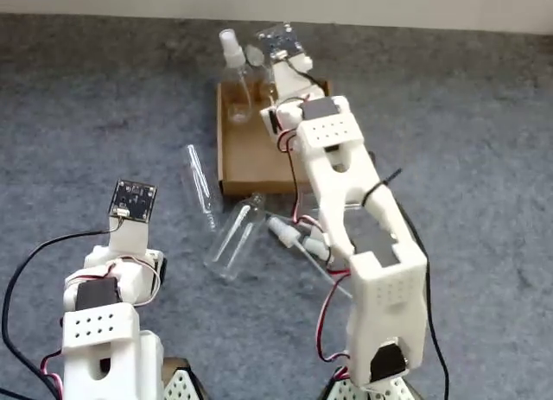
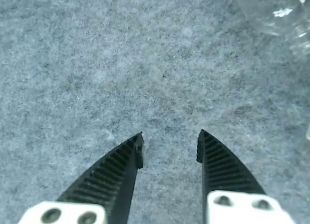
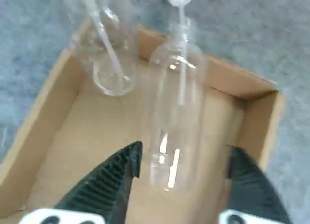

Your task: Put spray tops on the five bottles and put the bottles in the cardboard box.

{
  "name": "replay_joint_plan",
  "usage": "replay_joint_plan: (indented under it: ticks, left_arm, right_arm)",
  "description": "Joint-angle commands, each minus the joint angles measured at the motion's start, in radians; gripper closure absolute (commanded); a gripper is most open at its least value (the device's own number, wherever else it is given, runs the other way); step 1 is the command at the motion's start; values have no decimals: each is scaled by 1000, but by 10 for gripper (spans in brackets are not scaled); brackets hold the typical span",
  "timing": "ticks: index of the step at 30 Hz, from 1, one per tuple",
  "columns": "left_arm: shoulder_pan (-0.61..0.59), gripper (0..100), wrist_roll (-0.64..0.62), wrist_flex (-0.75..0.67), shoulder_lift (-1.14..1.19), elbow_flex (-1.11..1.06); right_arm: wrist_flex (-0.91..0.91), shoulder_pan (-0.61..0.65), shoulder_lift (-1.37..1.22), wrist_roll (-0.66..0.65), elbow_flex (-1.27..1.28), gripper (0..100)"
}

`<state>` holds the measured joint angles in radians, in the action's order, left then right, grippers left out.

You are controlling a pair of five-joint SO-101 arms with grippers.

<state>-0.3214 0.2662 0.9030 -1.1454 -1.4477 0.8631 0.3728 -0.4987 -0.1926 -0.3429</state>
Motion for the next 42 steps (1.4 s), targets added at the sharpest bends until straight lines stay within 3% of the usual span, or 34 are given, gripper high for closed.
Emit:
replay_joint_plan:
  ticks: [1,18,30,42]
  left_arm:
    - [-15,827,5,-17,-15,5]
    - [-15,827,5,-15,-15,5]
    - [-15,827,5,-15,-15,4]
    - [-15,827,5,-18,-15,1]
  right_arm:
    - [-21,10,-8,5,-91,669]
    - [-18,-5,-277,8,-343,672]
    - [-12,-111,-292,9,-352,995]
    - [452,-128,-162,5,-674,995]
